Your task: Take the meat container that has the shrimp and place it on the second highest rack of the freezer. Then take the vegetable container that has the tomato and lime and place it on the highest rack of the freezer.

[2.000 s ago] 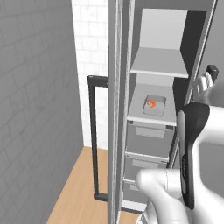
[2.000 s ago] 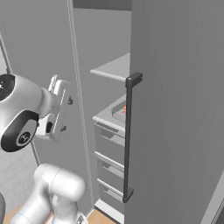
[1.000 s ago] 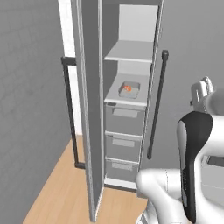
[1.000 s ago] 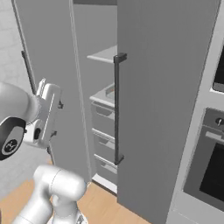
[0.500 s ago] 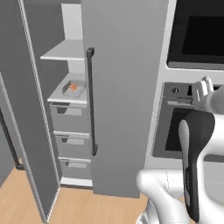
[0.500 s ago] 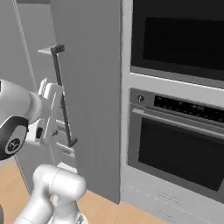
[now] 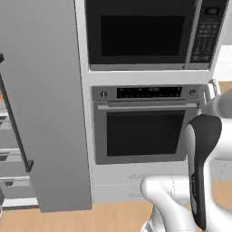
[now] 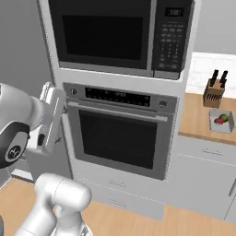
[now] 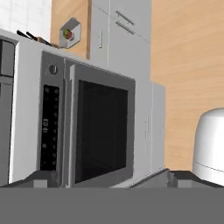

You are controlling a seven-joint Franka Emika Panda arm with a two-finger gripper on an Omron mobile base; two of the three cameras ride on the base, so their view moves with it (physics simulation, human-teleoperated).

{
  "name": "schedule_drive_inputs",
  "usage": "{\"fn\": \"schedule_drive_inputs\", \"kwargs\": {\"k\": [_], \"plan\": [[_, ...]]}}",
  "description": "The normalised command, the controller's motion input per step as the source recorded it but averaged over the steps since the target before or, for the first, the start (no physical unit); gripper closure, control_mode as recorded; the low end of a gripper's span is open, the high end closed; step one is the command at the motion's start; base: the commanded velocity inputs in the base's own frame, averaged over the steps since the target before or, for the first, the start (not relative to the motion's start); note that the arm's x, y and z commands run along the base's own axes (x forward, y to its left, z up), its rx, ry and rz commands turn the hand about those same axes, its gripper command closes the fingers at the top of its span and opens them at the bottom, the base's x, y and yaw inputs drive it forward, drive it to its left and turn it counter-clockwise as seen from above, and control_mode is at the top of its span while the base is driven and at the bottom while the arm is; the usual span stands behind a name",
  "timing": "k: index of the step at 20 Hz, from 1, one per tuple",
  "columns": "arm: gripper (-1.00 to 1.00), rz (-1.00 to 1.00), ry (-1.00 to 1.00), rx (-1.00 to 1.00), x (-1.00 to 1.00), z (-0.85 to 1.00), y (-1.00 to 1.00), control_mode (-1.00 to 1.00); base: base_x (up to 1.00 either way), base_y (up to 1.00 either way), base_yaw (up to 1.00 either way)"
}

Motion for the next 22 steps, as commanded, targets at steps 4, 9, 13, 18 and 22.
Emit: {"fn": "schedule_drive_inputs", "kwargs": {"k": [4, 9, 13, 18, 22], "plan": [[-1.0, 0.0, 0.0, 0.0, 0.0, 0.0, 0.0, 1.0, 0.35, -1.0, -0.09], [-1.0, 0.0, 0.0, 0.0, 0.0, 0.0, 0.0, 1.0, 0.35, -1.0, 0.0], [-1.0, 0.0, 0.0, 0.0, 0.0, 0.0, 0.0, 1.0, 0.29, -1.0, 0.0], [-1.0, 0.0, 0.0, 0.0, 0.0, 0.0, 0.0, 1.0, 0.62, -0.7, 0.03], [-1.0, 0.0, 0.0, 0.0, 0.0, 0.0, 0.0, 1.0, 0.65, -0.58, 0.05]]}}
